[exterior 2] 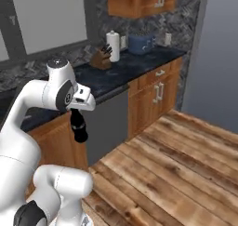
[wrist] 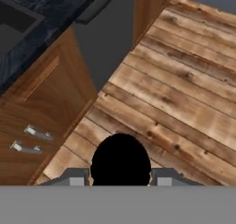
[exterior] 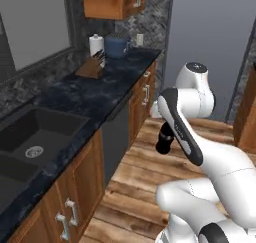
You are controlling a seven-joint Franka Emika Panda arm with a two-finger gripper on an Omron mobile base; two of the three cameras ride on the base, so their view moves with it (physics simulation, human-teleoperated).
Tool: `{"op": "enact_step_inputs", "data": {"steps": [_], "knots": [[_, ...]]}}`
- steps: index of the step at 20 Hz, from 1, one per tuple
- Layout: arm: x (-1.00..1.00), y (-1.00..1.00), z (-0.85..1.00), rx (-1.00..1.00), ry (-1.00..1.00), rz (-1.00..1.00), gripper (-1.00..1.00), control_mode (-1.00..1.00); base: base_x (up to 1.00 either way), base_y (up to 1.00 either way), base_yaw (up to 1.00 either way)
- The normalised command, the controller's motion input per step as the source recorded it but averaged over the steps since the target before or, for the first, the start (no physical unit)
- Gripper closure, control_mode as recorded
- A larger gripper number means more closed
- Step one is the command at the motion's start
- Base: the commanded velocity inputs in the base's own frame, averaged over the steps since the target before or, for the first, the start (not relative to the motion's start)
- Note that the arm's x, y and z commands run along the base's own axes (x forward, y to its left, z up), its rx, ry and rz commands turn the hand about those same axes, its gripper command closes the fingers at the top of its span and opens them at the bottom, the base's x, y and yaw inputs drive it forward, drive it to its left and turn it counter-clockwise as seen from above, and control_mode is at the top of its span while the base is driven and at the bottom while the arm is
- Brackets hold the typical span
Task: Place the large bottle from the dining counter next to the other large bottle outside the sink, and place the small bottle from the dining counter next to the other small bottle inside the sink.
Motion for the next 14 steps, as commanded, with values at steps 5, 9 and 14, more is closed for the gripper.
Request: {"op": "enact_step_inputs", "data": {"steps": [5, 9, 14], "knots": [[0.0, 0.0, 0.0, 0.0, 0.0, 0.0, 1.0, 1.0, 0.0, -0.26, 0.88], [0.0, 0.0, 0.0, 0.0, 0.0, 0.0, 1.0, 1.0, 0.0, -0.14, 0.83], [0.0, 0.0, 0.0, 0.0, 0.0, 0.0, 1.0, 1.0, 0.0, -0.03, 0.73]]}}
